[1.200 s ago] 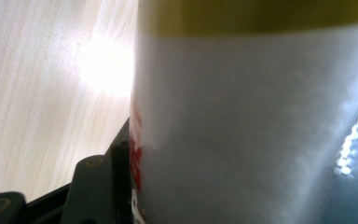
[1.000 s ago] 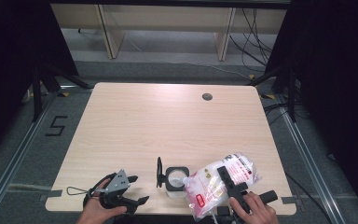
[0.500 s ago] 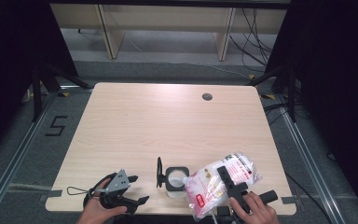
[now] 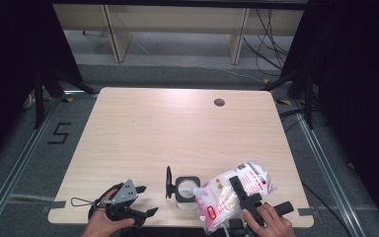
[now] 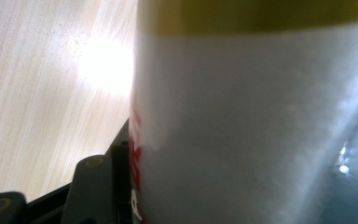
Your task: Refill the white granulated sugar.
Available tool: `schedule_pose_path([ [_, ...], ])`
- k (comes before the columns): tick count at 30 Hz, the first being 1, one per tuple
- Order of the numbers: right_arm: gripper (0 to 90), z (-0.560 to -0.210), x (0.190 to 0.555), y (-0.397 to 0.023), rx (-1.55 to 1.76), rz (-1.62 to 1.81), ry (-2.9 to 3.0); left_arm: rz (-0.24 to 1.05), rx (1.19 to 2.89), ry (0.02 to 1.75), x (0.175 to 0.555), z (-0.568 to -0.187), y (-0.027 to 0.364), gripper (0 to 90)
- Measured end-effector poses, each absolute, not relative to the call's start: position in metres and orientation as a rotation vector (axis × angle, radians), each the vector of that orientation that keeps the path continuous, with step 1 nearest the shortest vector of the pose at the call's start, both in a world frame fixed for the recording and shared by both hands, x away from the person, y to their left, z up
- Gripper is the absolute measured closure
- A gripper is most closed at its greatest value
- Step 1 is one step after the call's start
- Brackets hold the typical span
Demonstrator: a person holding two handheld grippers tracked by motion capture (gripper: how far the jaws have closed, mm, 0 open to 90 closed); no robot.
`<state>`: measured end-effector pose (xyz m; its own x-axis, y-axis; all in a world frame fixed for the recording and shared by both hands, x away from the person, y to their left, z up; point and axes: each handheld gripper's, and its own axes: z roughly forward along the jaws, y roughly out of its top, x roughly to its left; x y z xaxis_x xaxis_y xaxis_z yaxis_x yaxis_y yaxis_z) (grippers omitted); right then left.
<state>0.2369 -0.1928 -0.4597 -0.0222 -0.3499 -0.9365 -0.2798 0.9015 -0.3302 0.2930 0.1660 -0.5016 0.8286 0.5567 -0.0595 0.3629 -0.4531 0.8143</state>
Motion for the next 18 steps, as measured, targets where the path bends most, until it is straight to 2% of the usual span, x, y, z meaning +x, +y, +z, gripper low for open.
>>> schedule_pose_path([
  [18,44.2,-0.4603,0.237,-0.1925,-0.506,-0.073,1.606,0.262,2.092,0.682,0.2932,-0.5009,0.1661,18.5],
])
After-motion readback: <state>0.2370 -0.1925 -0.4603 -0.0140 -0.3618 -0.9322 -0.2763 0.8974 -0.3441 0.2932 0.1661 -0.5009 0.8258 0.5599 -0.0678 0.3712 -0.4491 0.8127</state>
